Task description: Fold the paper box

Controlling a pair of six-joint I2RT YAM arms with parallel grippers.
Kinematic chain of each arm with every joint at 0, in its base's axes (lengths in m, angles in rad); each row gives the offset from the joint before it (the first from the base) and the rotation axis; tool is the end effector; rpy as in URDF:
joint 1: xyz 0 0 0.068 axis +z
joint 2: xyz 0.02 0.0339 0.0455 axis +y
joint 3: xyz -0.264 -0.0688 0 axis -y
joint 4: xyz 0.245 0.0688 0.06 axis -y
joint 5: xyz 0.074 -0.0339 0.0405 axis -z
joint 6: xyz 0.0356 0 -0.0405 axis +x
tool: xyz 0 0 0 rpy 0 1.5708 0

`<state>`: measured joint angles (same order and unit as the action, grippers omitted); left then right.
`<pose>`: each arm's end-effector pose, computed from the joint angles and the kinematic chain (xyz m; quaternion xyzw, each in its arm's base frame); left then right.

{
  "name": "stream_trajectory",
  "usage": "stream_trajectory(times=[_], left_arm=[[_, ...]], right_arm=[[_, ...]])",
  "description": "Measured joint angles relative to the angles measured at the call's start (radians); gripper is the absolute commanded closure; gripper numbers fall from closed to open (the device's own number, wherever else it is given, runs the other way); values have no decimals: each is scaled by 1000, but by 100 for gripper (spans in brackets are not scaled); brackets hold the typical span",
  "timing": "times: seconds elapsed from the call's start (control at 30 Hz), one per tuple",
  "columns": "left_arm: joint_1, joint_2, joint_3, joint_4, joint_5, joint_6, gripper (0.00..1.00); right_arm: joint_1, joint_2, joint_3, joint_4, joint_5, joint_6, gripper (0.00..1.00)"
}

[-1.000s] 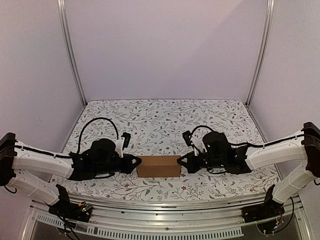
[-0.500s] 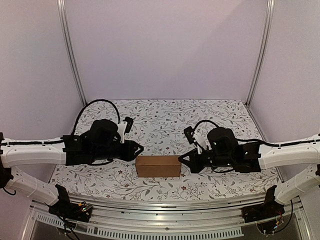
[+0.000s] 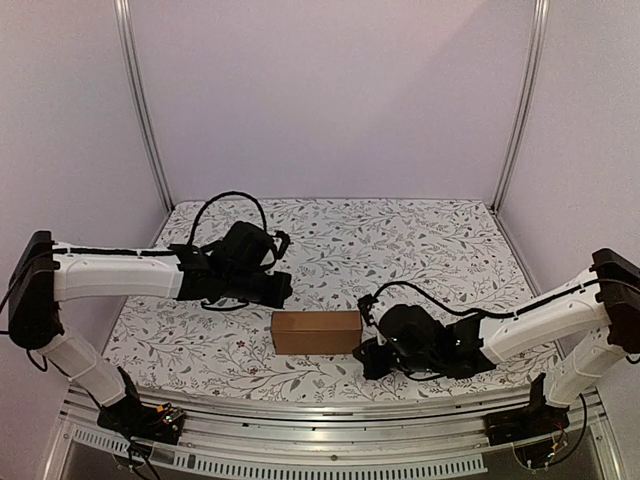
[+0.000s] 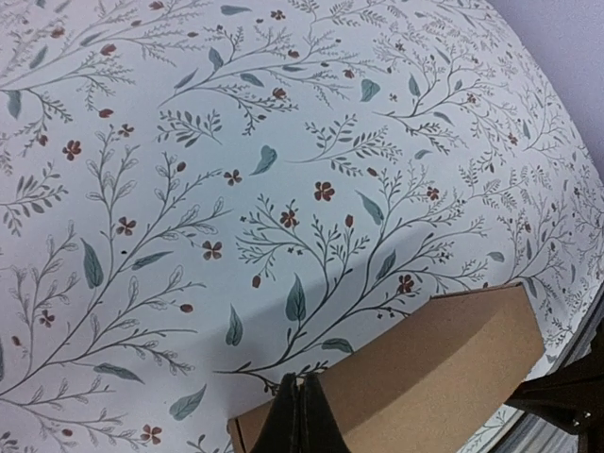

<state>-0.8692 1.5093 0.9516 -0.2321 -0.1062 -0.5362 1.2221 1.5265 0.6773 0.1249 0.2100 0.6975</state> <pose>0.2097 -0.2423 0.2205 0.1331 0.9140 -0.2082 0.3218 0.1083 0.2763 0.1608 -0.1935 0.8869 0.2797 0.3126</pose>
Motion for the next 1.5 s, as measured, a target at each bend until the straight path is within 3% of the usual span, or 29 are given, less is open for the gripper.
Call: stream_trajectory(times=[0.23,0.63,1.5], left_arm=[[15,130,28,-19,72,10,100],[16,138,27,-19,170,1,100],[16,-32,-121,3,204,-91,100]], right_arm=[[0,66,-10,12,104,68,99],[-55,172,80,79,143,109,100],[-213,436,460,108,-105,-54,100]])
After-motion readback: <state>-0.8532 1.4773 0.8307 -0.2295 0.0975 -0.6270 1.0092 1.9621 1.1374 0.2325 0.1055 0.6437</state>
